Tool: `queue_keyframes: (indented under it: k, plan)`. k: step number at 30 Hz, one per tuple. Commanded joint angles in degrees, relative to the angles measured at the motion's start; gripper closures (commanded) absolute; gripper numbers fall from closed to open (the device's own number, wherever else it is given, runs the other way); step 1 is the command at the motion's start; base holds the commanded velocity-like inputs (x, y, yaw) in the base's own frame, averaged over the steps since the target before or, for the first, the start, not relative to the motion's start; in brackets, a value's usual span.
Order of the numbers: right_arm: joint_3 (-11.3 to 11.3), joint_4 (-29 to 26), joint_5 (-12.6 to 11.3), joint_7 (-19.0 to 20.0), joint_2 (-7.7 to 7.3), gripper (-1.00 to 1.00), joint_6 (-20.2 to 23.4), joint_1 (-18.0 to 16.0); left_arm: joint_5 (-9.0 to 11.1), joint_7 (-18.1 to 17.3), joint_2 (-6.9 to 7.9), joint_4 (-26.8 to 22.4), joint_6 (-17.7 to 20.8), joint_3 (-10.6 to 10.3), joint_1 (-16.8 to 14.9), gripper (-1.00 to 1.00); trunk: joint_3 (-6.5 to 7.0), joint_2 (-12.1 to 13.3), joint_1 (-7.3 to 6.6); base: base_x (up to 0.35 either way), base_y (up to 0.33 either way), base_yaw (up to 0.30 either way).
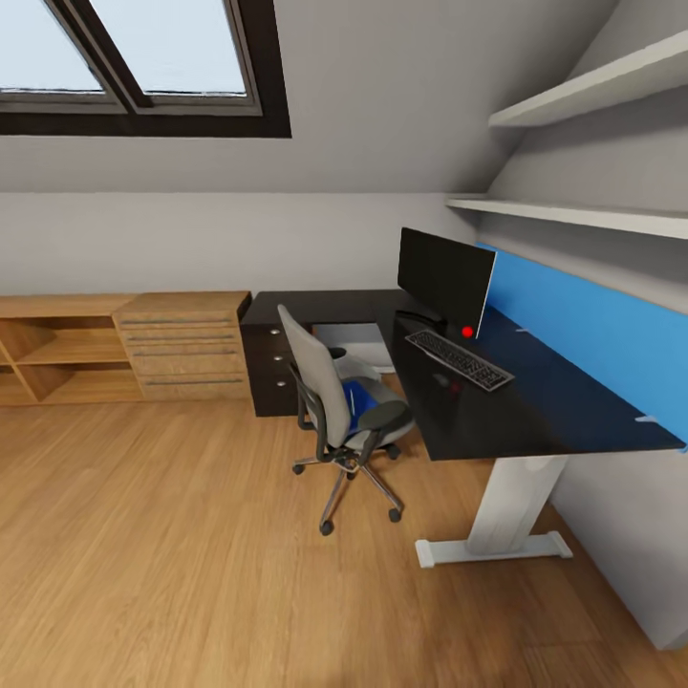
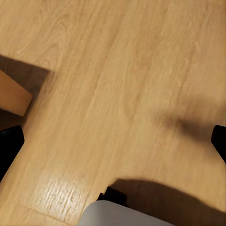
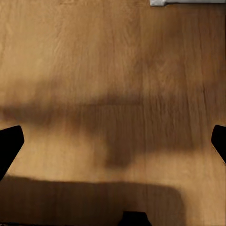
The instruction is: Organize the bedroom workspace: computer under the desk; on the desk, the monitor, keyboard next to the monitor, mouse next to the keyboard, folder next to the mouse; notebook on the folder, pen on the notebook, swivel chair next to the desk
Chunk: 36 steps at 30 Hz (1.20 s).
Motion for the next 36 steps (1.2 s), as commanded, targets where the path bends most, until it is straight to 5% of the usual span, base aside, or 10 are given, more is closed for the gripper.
queue_keyframes:
  k: [1,7,22,28,36]
  plan:
    - [0.4,0.2,0.3,-0.5,0.04,-1.0,-2.1,0.0,-0.3,0.5,-0.01,-0.1,-0.1,-0.2,0.0,-1.0,-0.23,-0.4,0.23,0.0,0.0,0.0]
    - [0.7,2.1,0.4,-0.4,0.14,-1.0,-6.8,-0.1,-0.4,0.6,-0.01,0.1,-0.1,-0.2,0.0,-1.0,-1.31,-2.8,1.55,0.0,0.0,0.0]
    - [1.7,3.2,0.7,-0.3,0.08,-1.0,-7.9,-0.1,-0.4,0.6,-0.01,0.1,0.3,-0.3,0.0,-1.0,-4.0,-8.9,4.84,0.0,0.0,0.0]
    - [2.3,3.2,0.7,-0.3,0.08,-1.0,-7.9,-0.1,-0.2,1.0,-0.03,0.1,0.3,-0.3,0.0,-1.0,-4.18,-9.3,5.06,0.0,0.0,0.0]
    - [2.4,3.2,0.7,-0.3,0.09,-1.0,-7.9,-0.1,-0.3,4.1,-2.38,0.1,0.4,-0.4,0.0,-1.0,-5.61,-12.5,6.82,0.0,0.0,0.0]
